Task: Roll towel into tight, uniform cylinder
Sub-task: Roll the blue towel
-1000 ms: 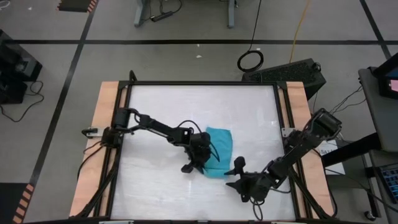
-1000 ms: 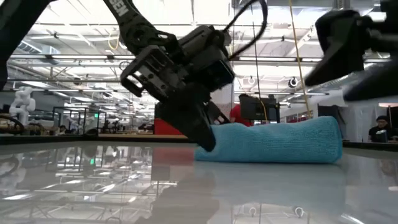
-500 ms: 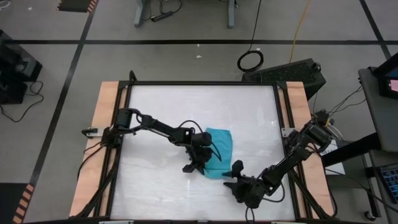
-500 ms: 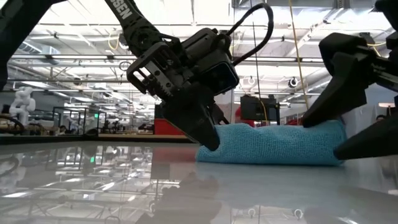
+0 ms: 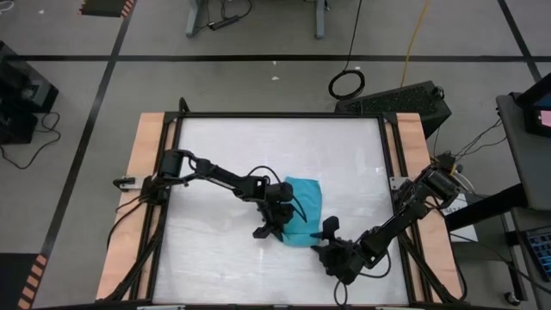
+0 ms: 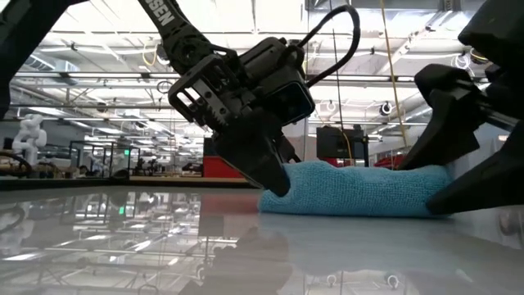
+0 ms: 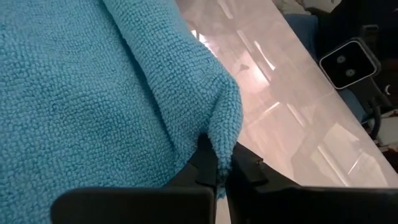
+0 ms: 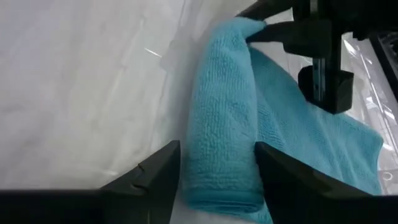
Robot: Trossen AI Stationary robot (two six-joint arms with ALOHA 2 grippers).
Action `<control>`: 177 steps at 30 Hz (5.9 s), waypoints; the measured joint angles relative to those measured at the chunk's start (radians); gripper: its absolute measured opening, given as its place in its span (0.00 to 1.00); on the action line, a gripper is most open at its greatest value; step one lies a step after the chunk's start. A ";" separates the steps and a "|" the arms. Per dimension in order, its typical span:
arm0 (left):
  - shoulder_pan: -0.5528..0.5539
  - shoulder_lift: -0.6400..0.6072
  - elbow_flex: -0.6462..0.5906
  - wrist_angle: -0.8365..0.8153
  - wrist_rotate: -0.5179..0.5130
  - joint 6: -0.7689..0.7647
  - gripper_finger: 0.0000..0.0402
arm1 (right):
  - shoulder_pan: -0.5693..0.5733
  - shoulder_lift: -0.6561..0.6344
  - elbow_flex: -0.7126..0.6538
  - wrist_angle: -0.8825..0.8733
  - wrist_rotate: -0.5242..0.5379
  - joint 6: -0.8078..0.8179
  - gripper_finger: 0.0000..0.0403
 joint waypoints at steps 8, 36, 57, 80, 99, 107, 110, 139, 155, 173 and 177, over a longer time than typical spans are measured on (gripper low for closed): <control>0.004 0.000 -0.001 -0.002 0.026 -0.001 0.03 | -0.045 0.000 -0.002 -0.041 -0.108 0.088 0.28; -0.022 -0.094 -0.006 -0.060 -0.141 -0.037 0.41 | -0.036 -0.095 -0.008 -0.012 -0.268 0.798 0.03; -0.332 -0.202 -0.003 -0.053 -1.092 0.469 0.44 | 0.033 -0.098 -0.078 0.032 -0.155 1.042 0.03; -0.320 -0.102 -0.003 0.052 -1.076 0.634 0.65 | 0.033 -0.098 -0.079 0.063 -0.162 1.013 0.03; -0.254 -0.056 0.002 -0.020 -1.015 0.598 0.65 | 0.032 -0.097 -0.078 0.064 -0.159 0.999 0.03; -0.273 -0.052 0.000 -0.041 -0.995 0.605 0.27 | 0.030 -0.097 -0.077 0.061 -0.158 1.003 0.03; -0.280 -0.052 -0.001 -0.042 -0.993 0.609 0.14 | 0.029 -0.097 -0.077 0.060 -0.156 1.004 0.03; -0.101 -0.049 -0.002 -0.053 -0.355 0.101 0.04 | 0.082 -0.097 -0.076 -0.015 -0.101 0.708 0.60; -0.076 -0.049 -0.003 -0.049 -0.328 0.074 0.04 | 0.162 -0.098 -0.076 -0.022 0.098 0.337 0.53; -0.043 -0.047 -0.004 -0.027 -0.277 0.047 0.04 | 0.132 -0.085 -0.076 0.082 0.098 0.091 0.53; -0.030 -0.047 -0.004 -0.035 -0.262 0.047 0.04 | 0.132 -0.084 -0.076 0.082 0.097 0.082 0.51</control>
